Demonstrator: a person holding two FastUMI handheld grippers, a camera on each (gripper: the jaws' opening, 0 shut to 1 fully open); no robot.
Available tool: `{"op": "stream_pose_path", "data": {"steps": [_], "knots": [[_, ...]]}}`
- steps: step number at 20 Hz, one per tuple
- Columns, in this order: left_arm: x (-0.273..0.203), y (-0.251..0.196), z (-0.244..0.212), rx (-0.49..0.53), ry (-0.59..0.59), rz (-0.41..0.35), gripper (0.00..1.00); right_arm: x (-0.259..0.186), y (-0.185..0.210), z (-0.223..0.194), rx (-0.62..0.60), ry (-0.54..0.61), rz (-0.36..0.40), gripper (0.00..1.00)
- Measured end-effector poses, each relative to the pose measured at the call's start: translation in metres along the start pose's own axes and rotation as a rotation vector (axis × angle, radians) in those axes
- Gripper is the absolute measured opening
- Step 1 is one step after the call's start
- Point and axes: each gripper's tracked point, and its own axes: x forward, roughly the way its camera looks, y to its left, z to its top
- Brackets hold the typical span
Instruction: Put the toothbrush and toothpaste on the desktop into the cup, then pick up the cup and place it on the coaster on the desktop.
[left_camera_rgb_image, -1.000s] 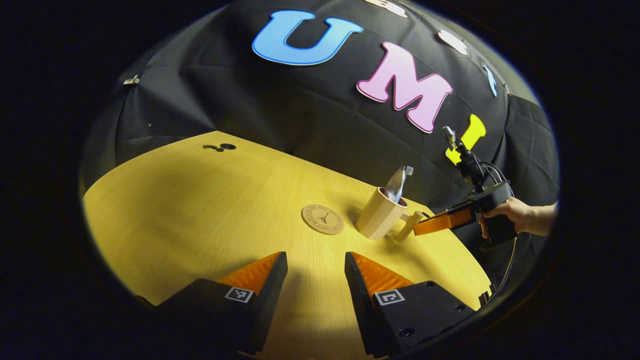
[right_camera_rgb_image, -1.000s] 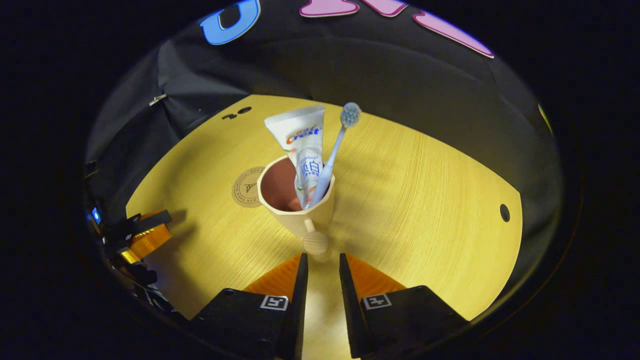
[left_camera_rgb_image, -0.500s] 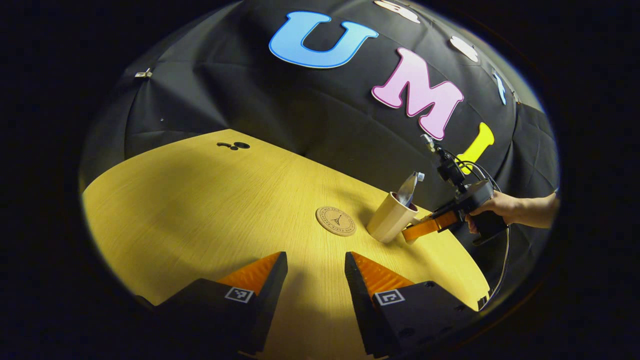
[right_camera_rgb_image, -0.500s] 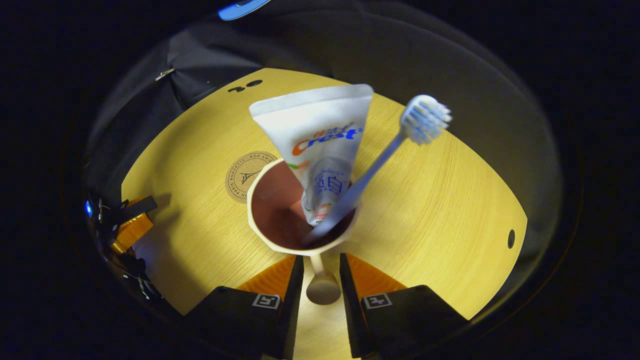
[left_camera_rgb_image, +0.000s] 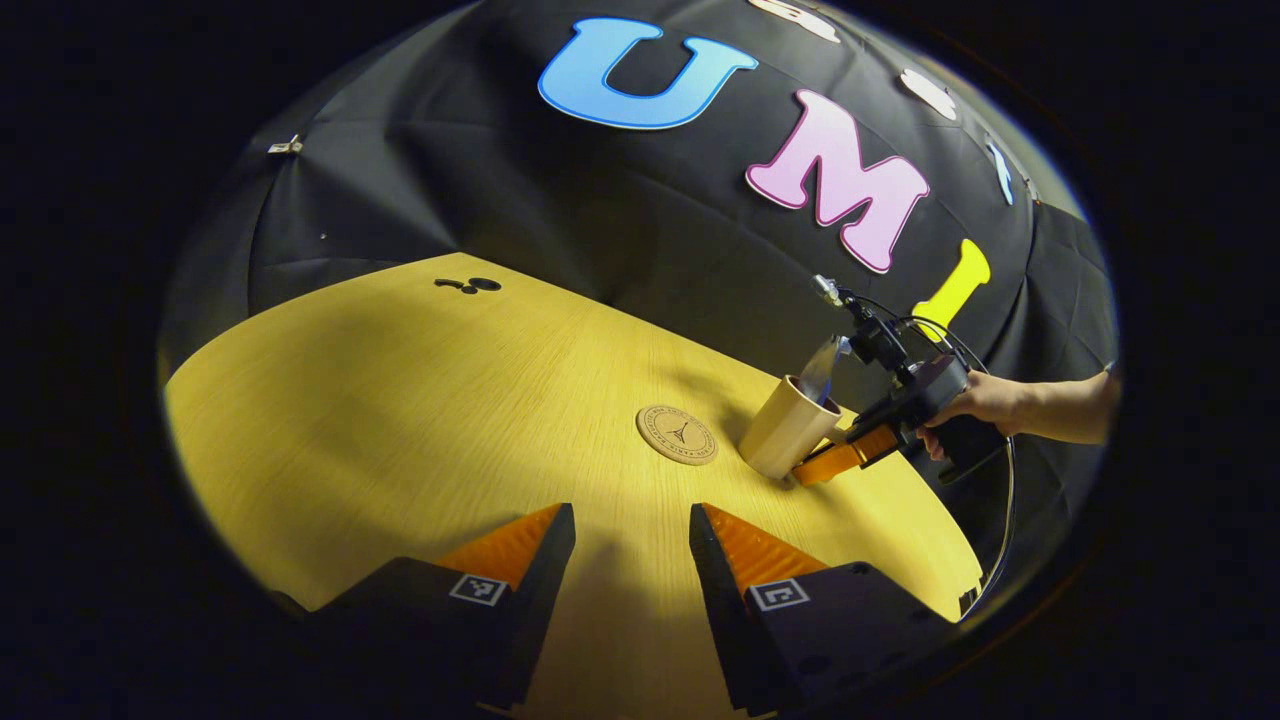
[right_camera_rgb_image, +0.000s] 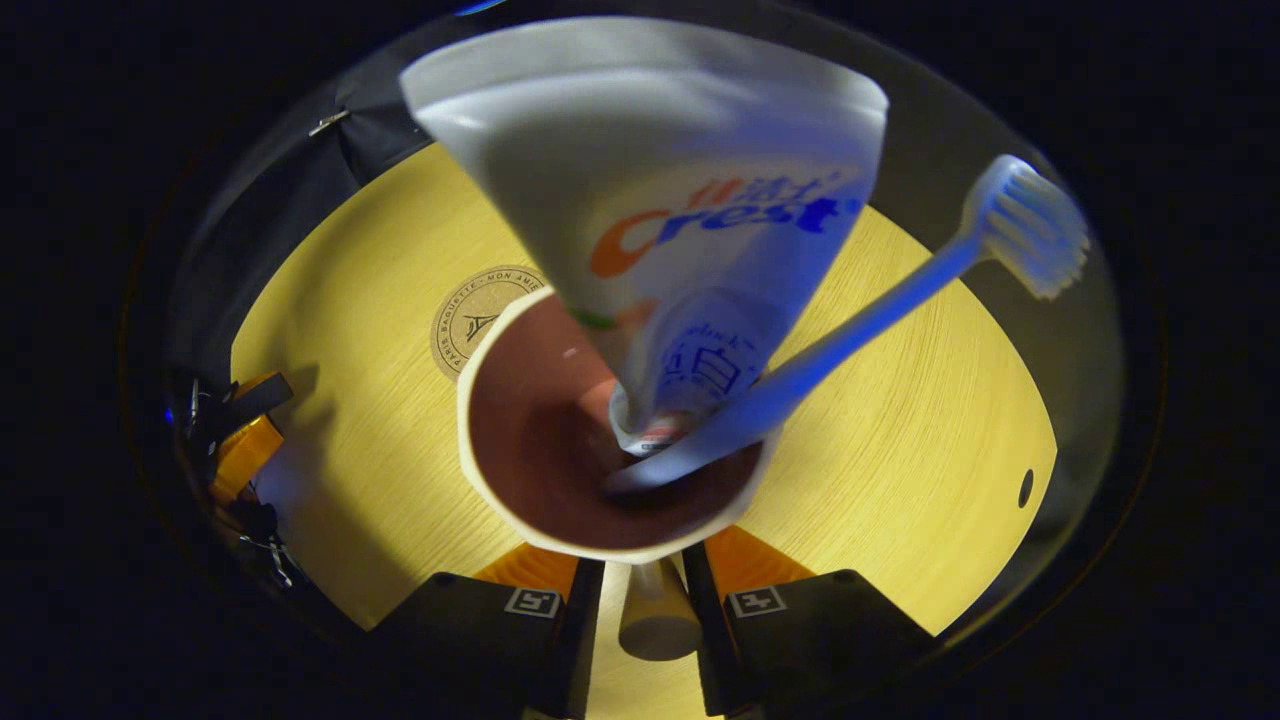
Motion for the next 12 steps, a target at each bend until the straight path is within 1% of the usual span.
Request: {"op": "stream_pose_path", "data": {"steps": [1,2,4,5,6,12], "knots": [[-0.0006,0.0003,-0.0009,-0.002,0.001,0.001,0.73,0.0015,-0.0001,-0.0004,-0.001,0.005,-0.006,0.46],[0.0001,0.0002,-0.001,-0.002,0.002,0.003,0.73,0.003,0.0,-0.002,0.0,0.012,-0.009,0.44],[0.0016,0.0033,-0.0013,-0.001,0.004,0.008,0.73,0.0039,-0.0014,-0.0018,0.009,0.019,-0.011,0.37],[0.0023,0.0043,-0.0029,-0.002,0.007,0.011,0.73,0.0039,-0.0016,-0.0024,0.011,0.024,-0.009,0.29],[0.0027,0.0052,-0.0033,-0.003,0.008,0.014,0.73,0.0029,-0.0024,-0.002,0.007,0.019,-0.009,0.34],[0.0046,0.0069,-0.0003,-0.017,0.004,0.015,0.73,-0.0004,0.0005,-0.0027,0.002,0.018,-0.008,0.33]]}}
